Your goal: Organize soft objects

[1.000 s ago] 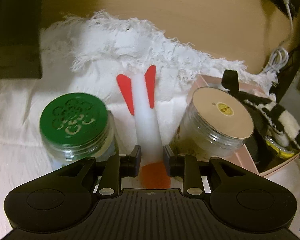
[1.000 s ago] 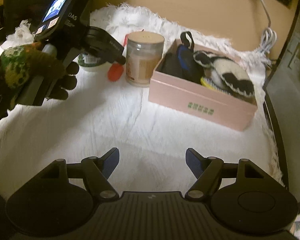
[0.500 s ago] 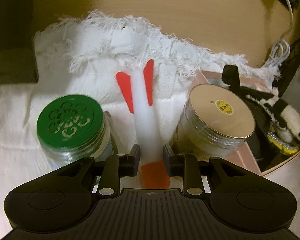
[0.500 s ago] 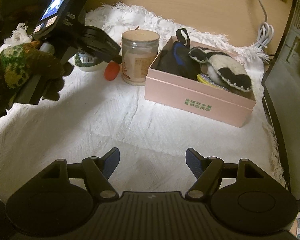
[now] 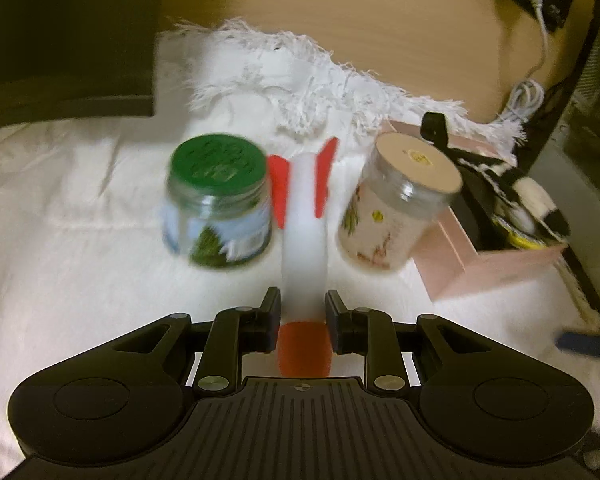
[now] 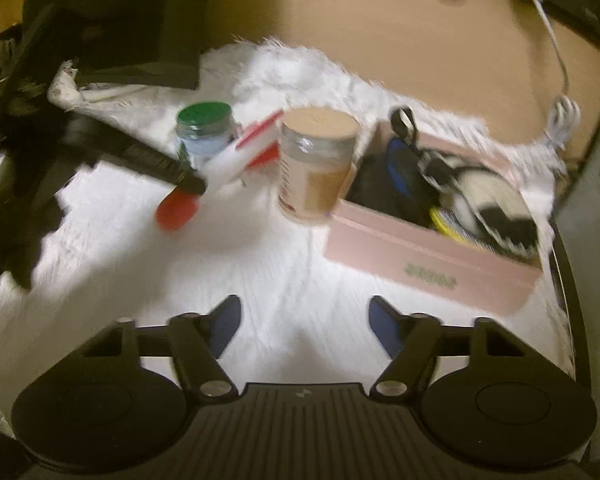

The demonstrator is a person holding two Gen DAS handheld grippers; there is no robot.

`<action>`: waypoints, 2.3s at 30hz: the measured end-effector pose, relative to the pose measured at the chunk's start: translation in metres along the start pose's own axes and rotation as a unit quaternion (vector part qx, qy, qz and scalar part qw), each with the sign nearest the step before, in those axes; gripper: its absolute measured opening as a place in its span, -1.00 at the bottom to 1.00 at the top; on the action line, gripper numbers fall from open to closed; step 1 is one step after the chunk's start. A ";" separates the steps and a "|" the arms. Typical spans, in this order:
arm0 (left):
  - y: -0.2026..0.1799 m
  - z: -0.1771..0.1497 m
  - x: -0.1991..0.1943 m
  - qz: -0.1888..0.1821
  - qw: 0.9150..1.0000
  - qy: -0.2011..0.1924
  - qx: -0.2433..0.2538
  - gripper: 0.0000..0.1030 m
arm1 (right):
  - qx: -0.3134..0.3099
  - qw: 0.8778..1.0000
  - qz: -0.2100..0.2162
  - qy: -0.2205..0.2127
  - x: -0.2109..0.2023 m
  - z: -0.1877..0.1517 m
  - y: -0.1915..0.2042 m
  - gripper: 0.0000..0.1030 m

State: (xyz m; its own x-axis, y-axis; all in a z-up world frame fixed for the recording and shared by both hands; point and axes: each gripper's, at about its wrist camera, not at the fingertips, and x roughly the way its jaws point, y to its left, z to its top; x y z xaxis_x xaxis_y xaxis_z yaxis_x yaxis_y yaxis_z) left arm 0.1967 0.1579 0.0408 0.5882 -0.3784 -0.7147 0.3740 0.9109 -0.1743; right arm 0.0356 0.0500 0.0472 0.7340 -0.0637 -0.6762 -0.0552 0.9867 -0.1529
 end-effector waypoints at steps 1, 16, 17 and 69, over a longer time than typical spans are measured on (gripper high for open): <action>0.002 -0.006 -0.008 -0.001 1.000 0.000 -0.002 -0.48 | -0.012 1.000 -0.001 -0.002 0.004 0.005 0.006 -0.25; 0.064 -0.101 -0.087 0.044 0.995 0.021 -0.084 -0.49 | -0.117 0.993 0.001 -0.030 0.131 0.092 0.078 -0.46; 0.071 -0.104 -0.089 0.043 0.994 0.021 -0.094 -0.49 | -0.129 0.991 -0.007 -0.027 0.140 0.093 0.081 -0.46; 0.025 -0.055 -0.012 0.002 0.998 0.054 -0.016 -0.33 | -0.005 0.995 0.081 0.062 0.048 -0.047 0.059 1.00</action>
State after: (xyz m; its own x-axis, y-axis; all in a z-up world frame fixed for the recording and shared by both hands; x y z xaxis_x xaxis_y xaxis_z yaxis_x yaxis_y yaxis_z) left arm 0.1600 0.1942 0.0078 0.5073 -0.3568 -0.7844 0.3480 0.9176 -0.1923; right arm 0.0364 0.0978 -0.0281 0.6263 0.0774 -0.7757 -0.1724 0.9842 -0.0410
